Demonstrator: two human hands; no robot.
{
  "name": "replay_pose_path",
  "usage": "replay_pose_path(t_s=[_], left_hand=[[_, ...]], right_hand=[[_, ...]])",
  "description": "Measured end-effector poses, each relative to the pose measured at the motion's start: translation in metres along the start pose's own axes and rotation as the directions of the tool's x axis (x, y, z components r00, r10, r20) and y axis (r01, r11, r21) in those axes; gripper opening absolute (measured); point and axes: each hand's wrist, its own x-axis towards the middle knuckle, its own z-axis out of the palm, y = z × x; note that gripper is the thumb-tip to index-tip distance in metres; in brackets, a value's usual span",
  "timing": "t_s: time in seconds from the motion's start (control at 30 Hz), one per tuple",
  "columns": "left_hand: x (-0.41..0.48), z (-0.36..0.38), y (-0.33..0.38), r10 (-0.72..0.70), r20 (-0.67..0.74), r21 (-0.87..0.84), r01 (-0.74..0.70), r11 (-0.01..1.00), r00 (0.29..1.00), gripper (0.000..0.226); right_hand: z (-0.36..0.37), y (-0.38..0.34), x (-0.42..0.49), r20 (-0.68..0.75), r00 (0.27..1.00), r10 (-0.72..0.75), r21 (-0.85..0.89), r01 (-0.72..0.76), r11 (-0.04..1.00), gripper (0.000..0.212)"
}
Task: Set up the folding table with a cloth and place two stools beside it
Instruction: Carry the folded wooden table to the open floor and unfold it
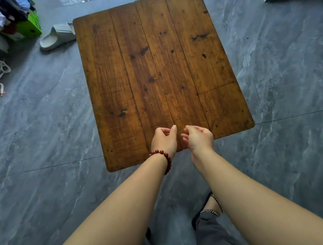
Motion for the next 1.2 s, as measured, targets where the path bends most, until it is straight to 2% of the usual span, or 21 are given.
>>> replay_pose_path(t_s=[0.13, 0.2, 0.23, 0.27, 0.3, 0.37, 0.4, 0.47, 0.53, 0.63, 0.73, 0.83, 0.93, 1.2], left_hand=[[0.004, 0.013, -0.006, 0.089, -0.008, 0.096, -0.088, 0.992, 0.996, 0.021], [0.007, 0.012, -0.01, 0.246, 0.013, 0.297, -0.238, 0.925, 0.969, 0.019], [0.009, 0.009, -0.012, 0.353, 0.034, 0.438, -0.331, 0.836, 0.935, 0.019], [0.011, 0.007, -0.015, 0.451, 0.066, 0.568, -0.406, 0.716, 0.89, 0.023], [0.014, 0.005, -0.019, 0.514, 0.103, 0.667, -0.442, 0.599, 0.852, 0.034], [0.02, 0.001, -0.025, 0.489, 0.184, 0.782, -0.429, 0.453, 0.853, 0.064], [0.024, -0.001, -0.028, 0.443, 0.223, 0.809, -0.419, 0.412, 0.868, 0.078], [0.032, -0.002, -0.03, 0.364, 0.276, 0.836, -0.409, 0.365, 0.889, 0.099], [0.04, -0.002, -0.028, 0.327, 0.308, 0.841, -0.416, 0.346, 0.893, 0.111], [0.048, 0.001, -0.024, 0.296, 0.336, 0.864, -0.417, 0.28, 0.894, 0.125], [0.051, 0.002, -0.027, 0.251, 0.345, 0.905, -0.392, 0.166, 0.904, 0.136], [0.05, 0.003, -0.031, 0.252, 0.301, 0.938, -0.333, 0.092, 0.919, 0.127], [0.051, 0.006, -0.034, 0.267, 0.275, 0.943, -0.313, 0.111, 0.924, 0.109], [0.055, 0.004, -0.036, 0.214, 0.299, 0.933, -0.332, 0.139, 0.93, 0.12]], right_hand=[[-0.006, -0.003, 0.017, 0.055, 0.998, -0.028, -0.127, 0.035, 0.991, 0.021], [-0.011, 0.0, 0.029, 0.125, 0.984, -0.13, -0.258, 0.159, 0.953, 0.019], [-0.015, 0.001, 0.034, 0.202, 0.952, -0.229, -0.354, 0.289, 0.89, 0.021], [-0.019, 0.002, 0.038, 0.314, 0.89, -0.331, -0.447, 0.446, 0.775, 0.027], [-0.023, 0.003, 0.044, 0.444, 0.802, -0.399, -0.526, 0.594, 0.608, 0.038], [-0.028, 0.004, 0.055, 0.674, 0.639, -0.371, -0.612, 0.764, 0.205, 0.068], [-0.03, 0.004, 0.06, 0.744, 0.591, -0.313, -0.617, 0.787, 0.02, 0.083], [-0.028, 0.003, 0.07, 0.815, 0.545, -0.197, -0.58, 0.776, -0.249, 0.103], [-0.02, 0.001, 0.078, 0.829, 0.547, -0.114, -0.544, 0.746, -0.384, 0.115], [-0.007, 0.002, 0.083, 0.808, 0.581, -0.094, -0.548, 0.684, -0.481, 0.125], [-0.005, 0.009, 0.084, 0.792, 0.594, -0.14, -0.559, 0.614, -0.558, 0.129], [-0.011, 0.013, 0.087, 0.803, 0.571, -0.172, -0.542, 0.579, -0.609, 0.13], [-0.011, 0.015, 0.09, 0.792, 0.584, -0.181, -0.546, 0.542, -0.64, 0.131], [-0.01, 0.022, 0.09, 0.764, 0.615, -0.193, -0.586, 0.537, -0.607, 0.131]])
